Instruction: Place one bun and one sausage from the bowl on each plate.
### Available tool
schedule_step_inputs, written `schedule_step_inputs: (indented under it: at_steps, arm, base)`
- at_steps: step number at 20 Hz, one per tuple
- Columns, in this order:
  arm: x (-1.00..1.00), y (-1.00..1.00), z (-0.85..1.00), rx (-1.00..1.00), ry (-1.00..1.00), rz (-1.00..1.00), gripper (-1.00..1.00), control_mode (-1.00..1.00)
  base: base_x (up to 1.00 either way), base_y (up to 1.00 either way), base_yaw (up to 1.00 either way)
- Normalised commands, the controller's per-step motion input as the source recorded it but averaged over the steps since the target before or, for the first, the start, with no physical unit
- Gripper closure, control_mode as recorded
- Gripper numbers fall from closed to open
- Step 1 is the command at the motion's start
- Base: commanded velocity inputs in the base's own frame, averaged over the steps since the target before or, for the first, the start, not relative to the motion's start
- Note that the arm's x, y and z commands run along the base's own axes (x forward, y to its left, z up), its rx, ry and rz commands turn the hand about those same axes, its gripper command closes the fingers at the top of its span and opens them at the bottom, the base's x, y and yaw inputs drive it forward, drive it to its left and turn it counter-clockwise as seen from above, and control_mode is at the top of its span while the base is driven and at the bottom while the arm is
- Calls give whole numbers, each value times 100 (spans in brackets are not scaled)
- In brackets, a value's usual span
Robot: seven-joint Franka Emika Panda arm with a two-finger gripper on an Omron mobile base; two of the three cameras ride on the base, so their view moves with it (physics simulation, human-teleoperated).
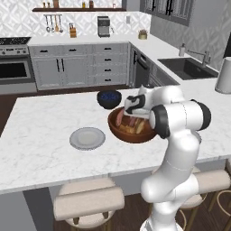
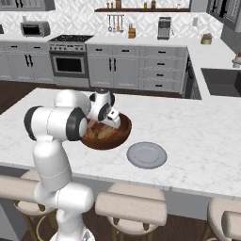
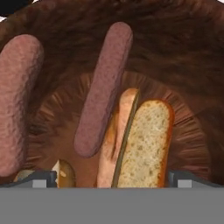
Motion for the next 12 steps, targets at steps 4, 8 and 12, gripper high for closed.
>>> schedule_step_inputs:
  at_steps: [4, 8, 12]
  arm:
    - [0, 4, -32, 0, 0, 0, -100, -100]
    - [0, 4, -32, 0, 0, 0, -100, -100]
    - [0, 3, -30, 0, 0, 0, -100, -100]
  base:
    - [0, 0, 0]
    - [0, 0, 0]
    - [0, 0, 0]
